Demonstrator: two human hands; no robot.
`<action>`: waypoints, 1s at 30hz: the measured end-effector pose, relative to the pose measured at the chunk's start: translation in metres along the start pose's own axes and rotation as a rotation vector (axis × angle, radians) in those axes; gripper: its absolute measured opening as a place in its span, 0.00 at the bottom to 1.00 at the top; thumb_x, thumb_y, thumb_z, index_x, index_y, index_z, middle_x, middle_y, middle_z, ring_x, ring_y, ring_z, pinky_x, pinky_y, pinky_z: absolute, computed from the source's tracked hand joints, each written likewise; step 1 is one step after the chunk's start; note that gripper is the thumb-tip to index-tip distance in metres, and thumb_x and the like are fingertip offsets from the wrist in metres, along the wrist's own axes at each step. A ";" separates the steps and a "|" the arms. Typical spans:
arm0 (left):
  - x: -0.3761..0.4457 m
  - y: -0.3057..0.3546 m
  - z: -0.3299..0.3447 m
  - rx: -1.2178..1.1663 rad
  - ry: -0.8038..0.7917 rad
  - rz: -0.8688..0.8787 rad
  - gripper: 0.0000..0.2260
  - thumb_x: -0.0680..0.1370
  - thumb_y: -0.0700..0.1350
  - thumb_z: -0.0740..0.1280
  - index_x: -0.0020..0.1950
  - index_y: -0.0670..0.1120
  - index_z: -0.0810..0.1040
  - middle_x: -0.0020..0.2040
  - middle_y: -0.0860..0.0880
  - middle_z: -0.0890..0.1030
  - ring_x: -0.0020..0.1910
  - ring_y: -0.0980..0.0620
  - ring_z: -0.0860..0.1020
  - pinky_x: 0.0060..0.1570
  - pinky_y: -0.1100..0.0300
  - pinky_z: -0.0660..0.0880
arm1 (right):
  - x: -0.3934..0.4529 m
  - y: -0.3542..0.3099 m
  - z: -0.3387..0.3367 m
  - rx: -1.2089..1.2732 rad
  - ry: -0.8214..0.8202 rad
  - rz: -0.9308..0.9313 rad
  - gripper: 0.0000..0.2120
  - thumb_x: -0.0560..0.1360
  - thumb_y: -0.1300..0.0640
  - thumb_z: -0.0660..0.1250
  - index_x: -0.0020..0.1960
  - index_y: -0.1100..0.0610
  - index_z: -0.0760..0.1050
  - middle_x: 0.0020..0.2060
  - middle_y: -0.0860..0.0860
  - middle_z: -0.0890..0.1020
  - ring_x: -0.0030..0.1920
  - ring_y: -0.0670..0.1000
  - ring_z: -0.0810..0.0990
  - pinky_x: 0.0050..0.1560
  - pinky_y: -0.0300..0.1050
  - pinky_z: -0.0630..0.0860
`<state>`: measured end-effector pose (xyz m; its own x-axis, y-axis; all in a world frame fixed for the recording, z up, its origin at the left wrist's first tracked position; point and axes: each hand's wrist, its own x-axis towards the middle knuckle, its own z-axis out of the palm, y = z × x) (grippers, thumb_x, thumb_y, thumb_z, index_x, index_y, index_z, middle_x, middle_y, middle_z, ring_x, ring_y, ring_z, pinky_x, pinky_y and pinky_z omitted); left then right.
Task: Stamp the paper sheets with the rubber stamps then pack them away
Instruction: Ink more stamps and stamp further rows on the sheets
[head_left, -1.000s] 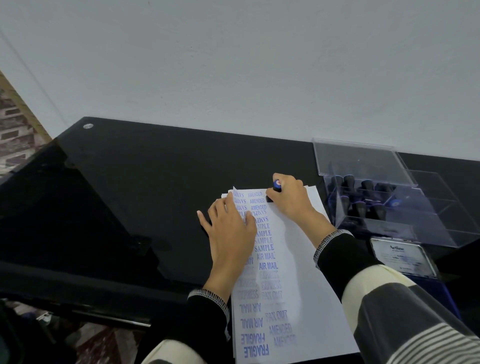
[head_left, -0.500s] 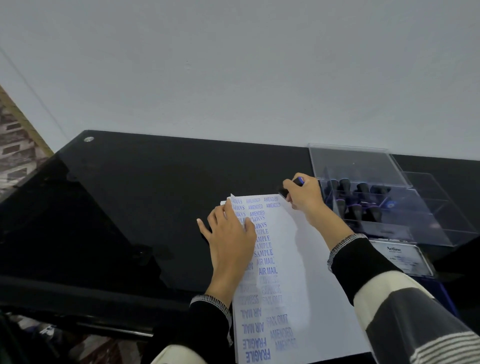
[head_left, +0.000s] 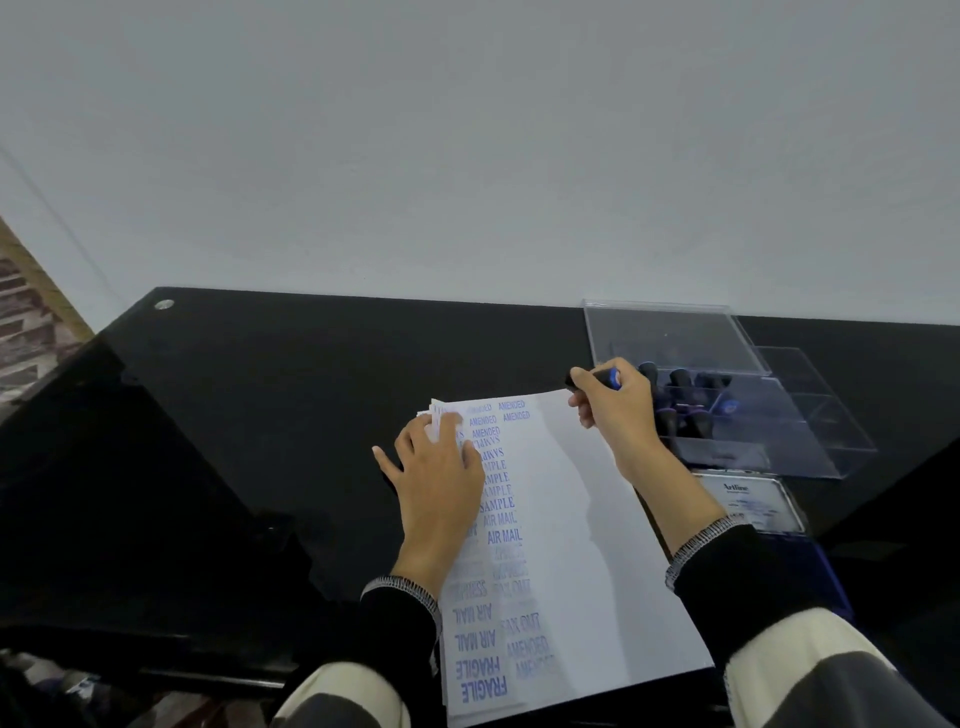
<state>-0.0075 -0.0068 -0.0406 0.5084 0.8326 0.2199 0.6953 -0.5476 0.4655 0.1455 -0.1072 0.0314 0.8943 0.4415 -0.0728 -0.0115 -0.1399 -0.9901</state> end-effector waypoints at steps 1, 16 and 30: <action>0.000 0.001 0.000 0.015 0.010 0.016 0.13 0.79 0.50 0.60 0.64 0.53 0.73 0.70 0.48 0.65 0.71 0.45 0.63 0.72 0.35 0.52 | -0.004 0.000 -0.005 0.001 0.001 -0.006 0.05 0.76 0.61 0.65 0.43 0.59 0.71 0.32 0.57 0.80 0.29 0.50 0.74 0.31 0.42 0.74; -0.024 0.093 0.012 -0.187 -0.117 0.235 0.17 0.82 0.48 0.59 0.71 0.49 0.68 0.70 0.49 0.70 0.69 0.48 0.66 0.71 0.48 0.57 | -0.026 0.002 -0.145 -0.133 0.255 -0.114 0.06 0.75 0.59 0.67 0.50 0.51 0.79 0.42 0.55 0.81 0.42 0.55 0.81 0.48 0.56 0.80; -0.040 0.125 0.048 -0.391 -0.114 0.426 0.19 0.82 0.52 0.59 0.73 0.54 0.65 0.66 0.52 0.73 0.61 0.54 0.73 0.63 0.56 0.70 | 0.028 0.009 -0.198 -0.373 0.364 -0.215 0.11 0.75 0.61 0.67 0.57 0.58 0.76 0.51 0.54 0.79 0.50 0.50 0.78 0.50 0.38 0.72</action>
<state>0.0830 -0.1125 -0.0324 0.7684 0.5199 0.3732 0.1900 -0.7421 0.6428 0.2589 -0.2721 0.0444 0.9564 0.1698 0.2377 0.2881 -0.4137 -0.8636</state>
